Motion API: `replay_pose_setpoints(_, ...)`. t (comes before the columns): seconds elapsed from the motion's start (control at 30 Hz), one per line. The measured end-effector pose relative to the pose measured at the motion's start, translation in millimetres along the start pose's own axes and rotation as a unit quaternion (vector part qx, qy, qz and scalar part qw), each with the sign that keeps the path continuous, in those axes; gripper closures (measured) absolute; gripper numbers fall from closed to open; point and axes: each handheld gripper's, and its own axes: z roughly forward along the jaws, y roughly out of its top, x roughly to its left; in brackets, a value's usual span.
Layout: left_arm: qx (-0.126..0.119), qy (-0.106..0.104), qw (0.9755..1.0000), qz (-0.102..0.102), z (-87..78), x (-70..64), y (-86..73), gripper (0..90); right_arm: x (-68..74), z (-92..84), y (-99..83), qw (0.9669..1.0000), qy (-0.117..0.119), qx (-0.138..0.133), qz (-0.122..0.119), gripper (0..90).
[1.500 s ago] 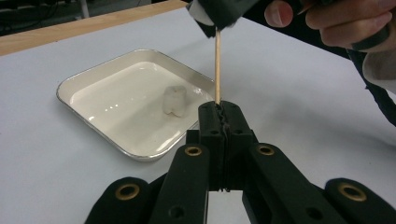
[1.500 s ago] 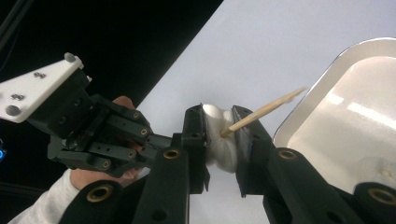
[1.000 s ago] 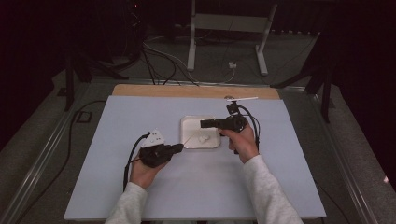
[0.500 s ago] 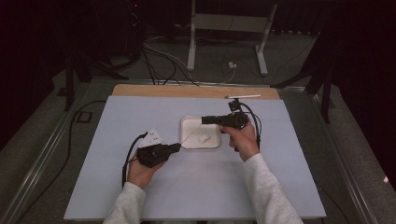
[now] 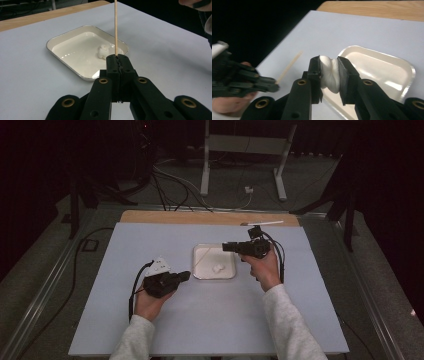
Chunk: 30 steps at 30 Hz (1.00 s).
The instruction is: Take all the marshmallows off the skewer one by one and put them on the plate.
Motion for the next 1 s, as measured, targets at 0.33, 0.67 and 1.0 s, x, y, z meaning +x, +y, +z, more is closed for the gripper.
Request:
replay_pose_setpoints(0.33, -0.003, 0.000, 1.0000, -0.005, 0.5, -0.1, 0.5, 90.0, -8.7, 23.0, -18.6, 0.9954, -0.086, 0.037, -0.019, 71.4)
replay_pose_setpoints(0.67, -0.001, 0.001, 1.0000, -0.007, 0.8, 0.7, 0.4, 90.0, -22.5, 45.0, -41.6, 0.9889, -0.129, 0.071, -0.020, 70.0)
replay_pose_setpoints(1.0, -0.003, 0.005, 1.0000, -0.008, 0.0, 1.1, 0.6, 90.0, -26.8, 48.7, -49.3, 0.9893, -0.126, 0.073, -0.008, 40.4)
